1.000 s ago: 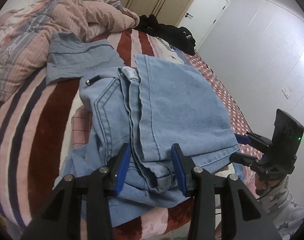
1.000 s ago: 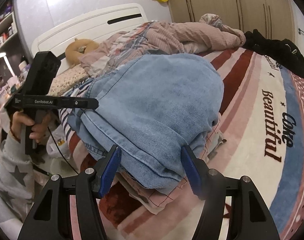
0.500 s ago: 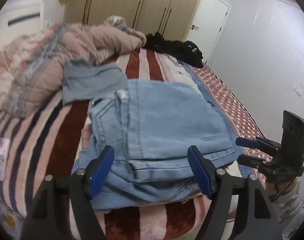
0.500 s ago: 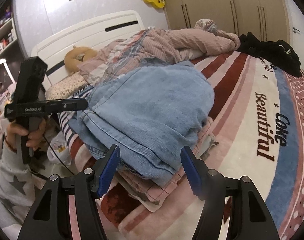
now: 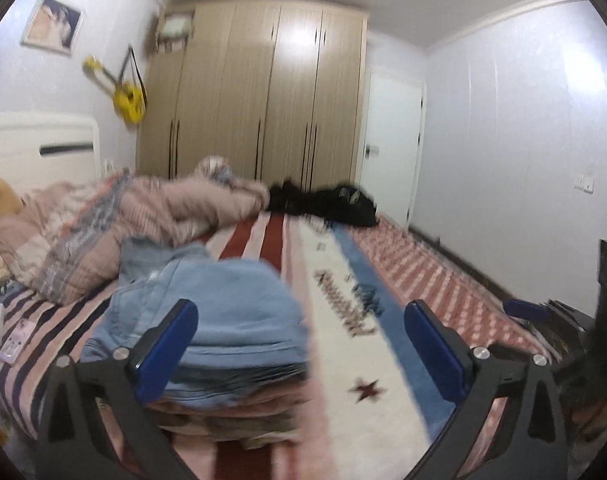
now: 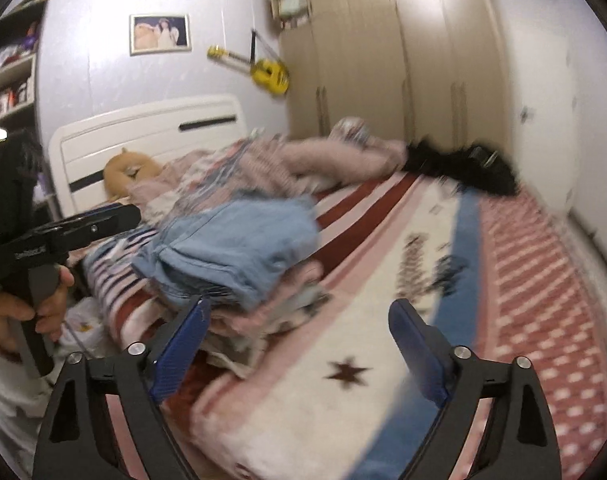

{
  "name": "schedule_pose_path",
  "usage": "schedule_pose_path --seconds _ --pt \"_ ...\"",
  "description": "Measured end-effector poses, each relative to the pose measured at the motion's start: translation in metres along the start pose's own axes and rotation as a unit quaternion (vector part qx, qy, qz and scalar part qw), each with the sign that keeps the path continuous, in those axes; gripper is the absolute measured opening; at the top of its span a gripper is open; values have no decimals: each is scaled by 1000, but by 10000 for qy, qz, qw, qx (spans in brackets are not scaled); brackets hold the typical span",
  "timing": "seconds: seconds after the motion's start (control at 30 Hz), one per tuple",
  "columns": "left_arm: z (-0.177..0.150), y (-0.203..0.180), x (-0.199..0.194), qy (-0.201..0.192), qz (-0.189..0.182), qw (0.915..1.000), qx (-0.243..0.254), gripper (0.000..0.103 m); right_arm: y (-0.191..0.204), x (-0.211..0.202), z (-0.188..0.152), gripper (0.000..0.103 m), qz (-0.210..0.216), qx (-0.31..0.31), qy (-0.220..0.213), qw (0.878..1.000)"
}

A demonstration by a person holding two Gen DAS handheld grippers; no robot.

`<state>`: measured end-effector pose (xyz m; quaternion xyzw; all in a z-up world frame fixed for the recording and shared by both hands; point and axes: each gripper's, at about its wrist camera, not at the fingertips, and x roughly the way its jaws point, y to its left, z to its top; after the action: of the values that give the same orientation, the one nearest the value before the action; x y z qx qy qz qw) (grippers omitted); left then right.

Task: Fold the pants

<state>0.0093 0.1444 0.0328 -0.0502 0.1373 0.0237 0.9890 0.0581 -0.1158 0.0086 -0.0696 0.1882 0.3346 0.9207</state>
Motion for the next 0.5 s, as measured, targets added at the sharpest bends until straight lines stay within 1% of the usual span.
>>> schedule_pose_path --seconds 0.07,0.1,0.17,0.23,0.27,0.33,0.4,0.5 --pt "-6 -25 -10 -273 85 9996 6 102 2 -25 -6 90 -382 -282 -254 9985" --pt "-9 -33 -13 -354 140 9993 26 102 3 -35 -9 95 -511 -350 -343 9975" --pt "-16 -48 -17 -431 231 9988 64 102 2 -57 -18 99 -825 -389 -546 9943" --pt "-25 -59 -19 -437 206 9988 50 102 -1 -70 -25 99 -984 -377 -650 9923" --pt "-29 -62 -18 -411 175 9990 -6 102 -2 -76 -29 102 -1064 -372 -702 9911" --pt "-33 -68 -17 -344 110 9993 -76 102 -3 -88 -36 103 -1242 -383 -789 9884" --pt "-37 -75 -15 -322 98 9994 -17 102 -3 -95 -40 103 -1387 -404 -846 9859" --pt "-39 -84 -14 -307 199 9992 164 102 -3 -102 -43 103 -1498 -393 -927 9836"
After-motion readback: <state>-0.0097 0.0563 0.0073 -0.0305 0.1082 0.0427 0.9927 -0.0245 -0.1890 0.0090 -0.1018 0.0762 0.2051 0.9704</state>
